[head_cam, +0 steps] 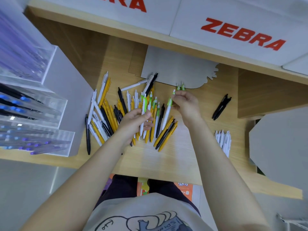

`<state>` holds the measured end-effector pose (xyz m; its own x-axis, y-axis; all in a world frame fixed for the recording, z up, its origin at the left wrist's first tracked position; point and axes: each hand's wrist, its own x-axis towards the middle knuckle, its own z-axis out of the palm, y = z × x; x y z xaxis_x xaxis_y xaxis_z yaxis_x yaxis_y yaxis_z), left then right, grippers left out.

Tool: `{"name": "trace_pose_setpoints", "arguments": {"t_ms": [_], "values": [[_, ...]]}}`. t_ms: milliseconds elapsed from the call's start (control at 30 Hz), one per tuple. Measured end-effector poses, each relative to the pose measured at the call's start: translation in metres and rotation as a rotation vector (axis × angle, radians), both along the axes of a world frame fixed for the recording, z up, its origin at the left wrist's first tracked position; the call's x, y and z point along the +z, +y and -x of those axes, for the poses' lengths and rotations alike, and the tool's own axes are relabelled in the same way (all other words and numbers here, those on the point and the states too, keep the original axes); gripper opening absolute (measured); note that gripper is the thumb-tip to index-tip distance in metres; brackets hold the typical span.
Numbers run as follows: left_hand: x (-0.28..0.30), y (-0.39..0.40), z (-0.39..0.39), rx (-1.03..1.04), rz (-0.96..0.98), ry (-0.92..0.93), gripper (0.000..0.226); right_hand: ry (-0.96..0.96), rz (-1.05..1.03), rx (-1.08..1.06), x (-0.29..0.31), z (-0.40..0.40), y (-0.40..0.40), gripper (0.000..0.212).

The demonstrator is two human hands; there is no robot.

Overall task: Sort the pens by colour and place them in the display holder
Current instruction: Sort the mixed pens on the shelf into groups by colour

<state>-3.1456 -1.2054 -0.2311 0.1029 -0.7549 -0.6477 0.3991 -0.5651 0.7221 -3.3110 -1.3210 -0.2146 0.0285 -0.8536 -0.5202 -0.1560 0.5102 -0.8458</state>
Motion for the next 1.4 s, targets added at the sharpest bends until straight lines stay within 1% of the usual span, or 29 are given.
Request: {"name": "trace_pose_setpoints", "arguments": {"t_ms": [67, 133, 200, 300, 367, 433, 567, 667, 733, 767, 833, 1000, 1100, 1233, 1300, 1400], "values": [[0.002, -0.003, 0.005, -0.062, 0.001, 0.031, 0.029, -0.144, -0.016, 0.072, 0.009, -0.007, 0.008, 0.016], [0.003, -0.003, 0.009, -0.095, -0.001, 0.073, 0.029, -0.173, -0.049, 0.167, 0.012, -0.018, 0.017, 0.015], [0.002, 0.000, 0.008, -0.086, -0.011, 0.091, 0.024, -0.114, -0.055, 0.199, 0.008, -0.026, 0.021, 0.014], [-0.002, 0.010, -0.004, -0.014, -0.045, 0.105, 0.015, 0.073, -0.025, 0.148, -0.008, -0.027, 0.012, 0.008], [-0.007, 0.018, -0.013, 0.015, -0.053, 0.138, 0.016, 0.203, 0.008, 0.176, -0.027, -0.026, 0.003, 0.019], [-0.011, 0.023, -0.020, 0.033, -0.052, 0.163, 0.020, 0.281, 0.074, 0.270, -0.043, -0.031, -0.002, 0.032], [-0.018, 0.027, -0.024, 0.053, -0.059, 0.167, 0.020, 0.375, 0.156, 0.449, -0.056, -0.044, -0.009, 0.040], [-0.023, 0.030, -0.023, 0.053, -0.067, 0.150, 0.020, 0.427, 0.142, 0.480, -0.063, -0.044, -0.013, 0.035], [-0.026, 0.031, -0.023, 0.054, -0.067, 0.142, 0.021, 0.421, 0.131, 0.476, -0.064, -0.042, -0.012, 0.020], [-0.026, 0.031, -0.023, 0.056, -0.067, 0.135, 0.021, 0.409, 0.131, 0.464, -0.064, -0.040, -0.011, 0.015], [-0.027, 0.031, -0.022, 0.063, -0.068, 0.125, 0.021, 0.377, 0.116, 0.439, -0.062, -0.038, -0.011, 0.020], [-0.026, 0.031, -0.020, 0.066, -0.076, 0.102, 0.021, 0.213, 0.037, 0.296, -0.049, -0.029, -0.007, 0.017], [-0.020, 0.029, -0.018, 0.057, -0.077, 0.093, 0.024, 0.113, 0.046, 0.191, -0.032, -0.018, -0.008, 0.012], [-0.008, 0.021, -0.012, 0.030, -0.046, 0.076, 0.029, 0.000, 0.110, 0.084, -0.003, -0.005, -0.017, 0.012], [-0.004, 0.018, -0.009, 0.032, -0.033, 0.052, 0.027, -0.075, 0.132, 0.079, 0.009, -0.004, -0.021, 0.011], [0.001, 0.016, -0.004, 0.005, -0.027, 0.074, 0.029, -0.157, 0.098, 0.189, 0.020, -0.014, -0.013, 0.014]]}}
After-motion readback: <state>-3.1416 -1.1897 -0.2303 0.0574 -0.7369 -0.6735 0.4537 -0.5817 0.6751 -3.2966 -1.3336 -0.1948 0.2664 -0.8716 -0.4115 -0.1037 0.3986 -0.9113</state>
